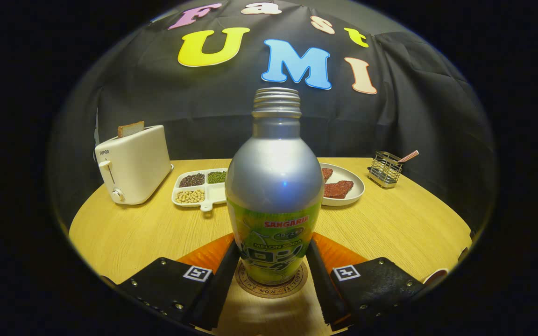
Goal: Take the bottle from table, then pour the juice into the cup, finally place the bottle on the coaster
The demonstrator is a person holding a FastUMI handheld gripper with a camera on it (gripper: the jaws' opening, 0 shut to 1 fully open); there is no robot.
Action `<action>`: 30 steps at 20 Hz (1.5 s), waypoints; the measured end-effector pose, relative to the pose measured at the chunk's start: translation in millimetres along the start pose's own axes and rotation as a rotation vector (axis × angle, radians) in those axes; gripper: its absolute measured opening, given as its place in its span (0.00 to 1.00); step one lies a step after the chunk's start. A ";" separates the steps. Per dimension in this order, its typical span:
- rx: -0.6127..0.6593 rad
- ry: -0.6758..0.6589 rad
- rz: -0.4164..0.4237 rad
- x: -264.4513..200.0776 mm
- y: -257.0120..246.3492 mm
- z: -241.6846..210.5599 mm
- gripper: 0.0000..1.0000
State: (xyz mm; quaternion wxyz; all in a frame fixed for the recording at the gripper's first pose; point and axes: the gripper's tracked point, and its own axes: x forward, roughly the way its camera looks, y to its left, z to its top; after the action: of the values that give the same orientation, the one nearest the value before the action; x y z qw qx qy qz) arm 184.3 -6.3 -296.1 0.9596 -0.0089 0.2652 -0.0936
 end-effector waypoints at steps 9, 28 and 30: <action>0.019 -0.009 0.034 -0.9 4.5 -4.0 0.81; 0.038 -0.115 0.126 -113.8 -2.8 35.3 0.83; 0.032 -0.142 0.137 -131.6 -4.8 45.7 0.82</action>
State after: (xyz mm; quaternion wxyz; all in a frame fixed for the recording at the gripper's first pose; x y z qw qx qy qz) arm 96.0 11.7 -189.7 0.9802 0.0183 0.1949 -0.0310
